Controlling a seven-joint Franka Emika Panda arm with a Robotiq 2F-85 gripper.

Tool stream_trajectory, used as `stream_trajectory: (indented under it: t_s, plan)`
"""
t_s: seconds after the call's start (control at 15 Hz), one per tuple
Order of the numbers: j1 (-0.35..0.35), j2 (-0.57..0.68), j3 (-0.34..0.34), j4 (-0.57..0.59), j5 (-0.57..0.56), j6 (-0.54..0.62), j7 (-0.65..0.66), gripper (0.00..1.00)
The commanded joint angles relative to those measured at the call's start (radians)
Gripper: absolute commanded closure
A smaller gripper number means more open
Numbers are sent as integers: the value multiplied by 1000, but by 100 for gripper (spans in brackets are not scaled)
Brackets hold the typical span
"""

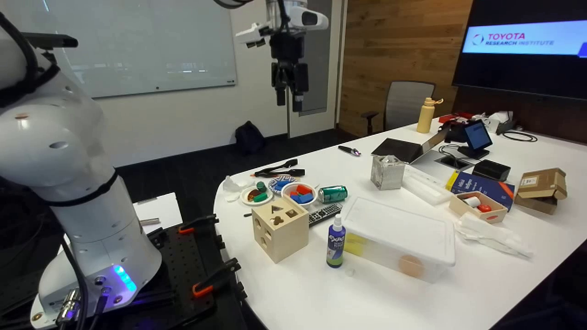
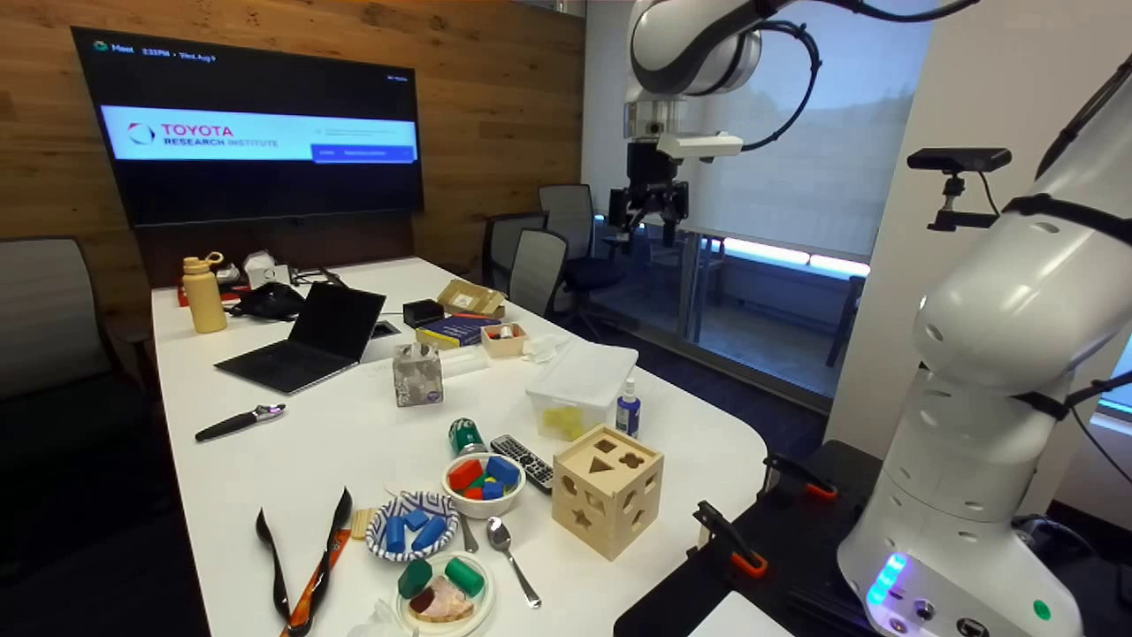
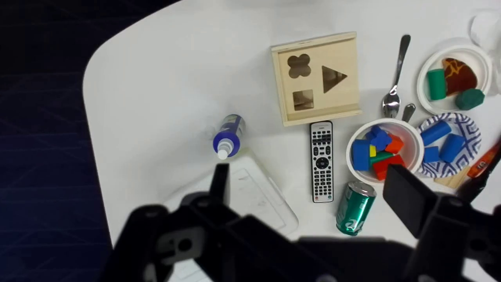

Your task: Stir the white bowl with the metal spoon

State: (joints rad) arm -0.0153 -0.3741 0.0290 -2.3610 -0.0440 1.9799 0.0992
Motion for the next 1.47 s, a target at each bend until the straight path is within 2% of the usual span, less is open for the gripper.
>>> stream_trajectory:
  t_s: [0.0,0.2,0.4,0.53,0.67,0.73,0.87,1.0,1.4]
  plan:
    - [55,0,104,-146,49,200,200,0]
    - [109,65,229,-214,58,355,400,0]
    - [147,197,345,-251,40,552,618,0]
    - [167,303,387,-266,10,683,741,0]
    - [172,399,390,-283,-88,783,878,0]
    - [145,447,408,-289,-144,840,936,0]
    - [155,546,359,-286,-250,940,1022,0]
    - [176,646,308,-264,-303,1034,1053,0]
    - [204,922,196,-182,-309,1279,1000,0]
